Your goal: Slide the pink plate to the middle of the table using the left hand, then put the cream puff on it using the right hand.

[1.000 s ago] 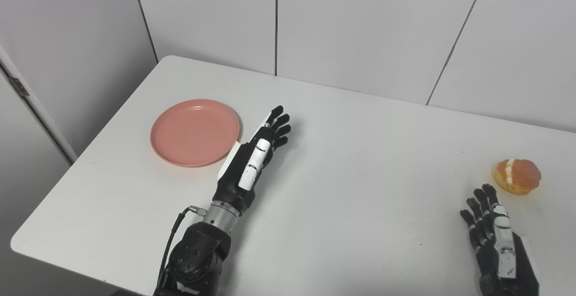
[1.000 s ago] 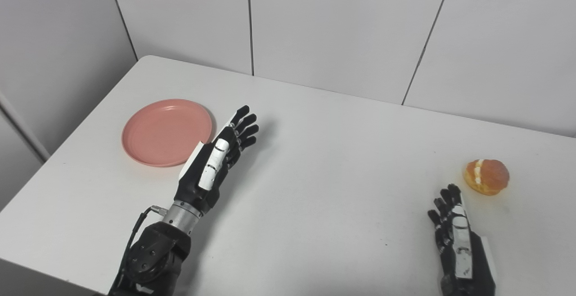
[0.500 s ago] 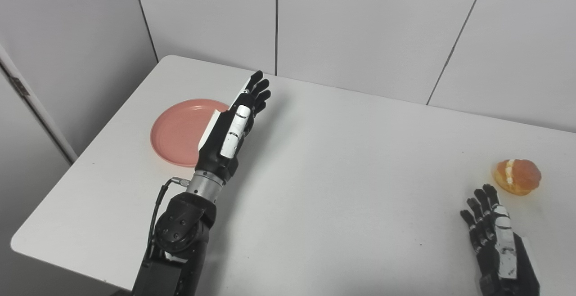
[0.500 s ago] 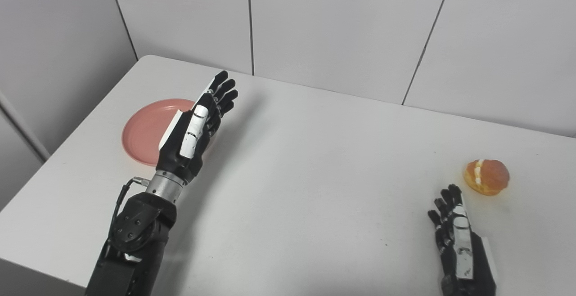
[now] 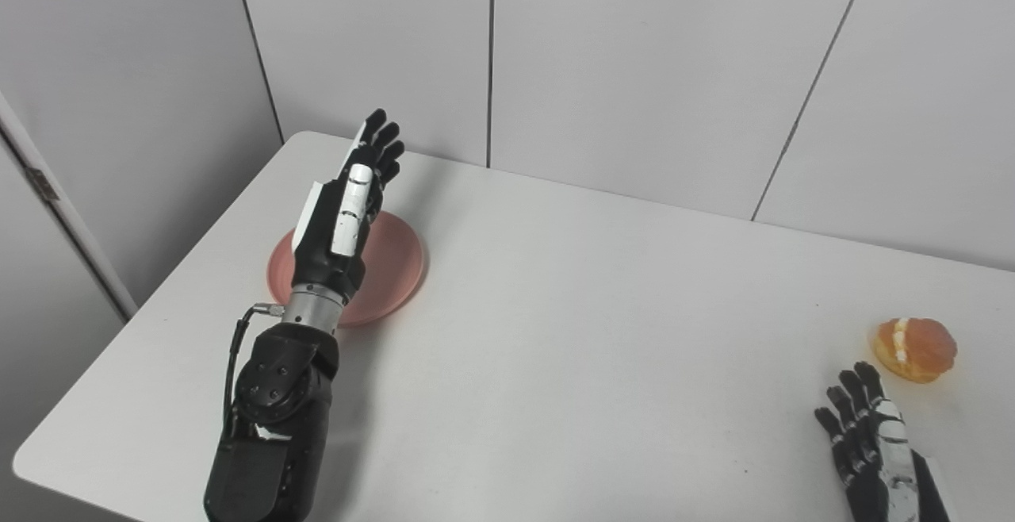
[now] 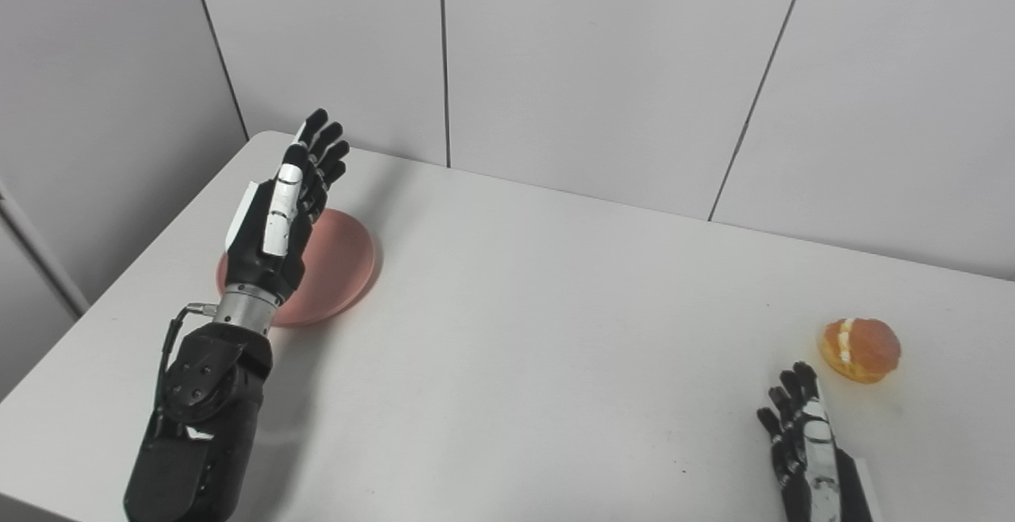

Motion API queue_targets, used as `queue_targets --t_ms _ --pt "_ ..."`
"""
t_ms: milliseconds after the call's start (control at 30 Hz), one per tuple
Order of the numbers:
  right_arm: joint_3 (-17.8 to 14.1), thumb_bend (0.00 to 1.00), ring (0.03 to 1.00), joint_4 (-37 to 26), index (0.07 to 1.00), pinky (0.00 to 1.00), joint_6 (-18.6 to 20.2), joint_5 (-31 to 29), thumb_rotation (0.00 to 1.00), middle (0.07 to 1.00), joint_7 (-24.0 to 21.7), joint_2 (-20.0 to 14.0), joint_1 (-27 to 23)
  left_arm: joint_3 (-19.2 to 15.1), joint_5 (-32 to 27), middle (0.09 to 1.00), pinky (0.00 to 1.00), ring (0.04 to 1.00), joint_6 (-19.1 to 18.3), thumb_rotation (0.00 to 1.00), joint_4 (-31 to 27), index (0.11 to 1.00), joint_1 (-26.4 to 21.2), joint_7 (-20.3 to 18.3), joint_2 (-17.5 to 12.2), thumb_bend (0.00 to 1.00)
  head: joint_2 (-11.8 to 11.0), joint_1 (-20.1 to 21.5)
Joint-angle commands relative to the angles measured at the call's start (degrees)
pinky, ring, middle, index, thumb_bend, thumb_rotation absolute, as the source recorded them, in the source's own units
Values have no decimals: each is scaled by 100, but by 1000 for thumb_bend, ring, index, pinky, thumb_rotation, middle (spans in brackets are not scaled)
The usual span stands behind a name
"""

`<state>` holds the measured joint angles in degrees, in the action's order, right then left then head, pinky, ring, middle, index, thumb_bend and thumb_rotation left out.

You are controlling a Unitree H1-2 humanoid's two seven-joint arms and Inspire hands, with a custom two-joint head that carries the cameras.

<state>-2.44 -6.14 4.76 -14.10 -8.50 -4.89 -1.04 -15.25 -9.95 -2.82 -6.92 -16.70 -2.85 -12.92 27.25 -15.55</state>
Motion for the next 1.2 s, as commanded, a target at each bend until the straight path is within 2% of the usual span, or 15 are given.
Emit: queue_targets --t_ms 0,133,300,433,700,1067,1167 --pt "-42 210 1000 -12 1000 1000 -83 -18 1000 1000 -28 -37 -62 -111 -84 968 988 957 142 1000 3 967 -200 10 -216 516 -7 -7" --pt "-38 207 1000 -17 1000 1000 -96 -42 1000 1000 -44 -42 -59 -270 -158 988 999 973 234 1000 274 990 -313 28 -418 531 -17 -8" --pt "-46 192 1000 -44 1000 1000 -75 -51 1000 1000 -27 -31 -57 -506 -257 948 950 931 256 1000 628 933 -479 113 -593 503 -26 -30" --pt "-35 192 1000 -66 1000 1000 -71 -36 1000 1000 -42 -54 -50 -673 -438 948 963 933 288 1000 872 930 -575 87 -668 485 -13 -48" --pt "-41 179 1000 -110 1000 1000 -33 -57 1000 1000 -37 -60 -43 -829 -462 930 953 925 262 1000 1215 922 -630 252 -855 487 -9 -110" --pt "-29 165 1000 -190 1000 1000 63 -73 1000 1000 -18 -86 -46 -956 -716 914 945 911 229 1000 1647 896 -551 121 -1173 472 13 -128" --pt "-29 169 1000 -192 1000 1000 64 -60 1000 1000 -5 -85 -46 -1002 -814 920 973 921 210 1000 1784 895 -553 103 -1223 471 18 -132"
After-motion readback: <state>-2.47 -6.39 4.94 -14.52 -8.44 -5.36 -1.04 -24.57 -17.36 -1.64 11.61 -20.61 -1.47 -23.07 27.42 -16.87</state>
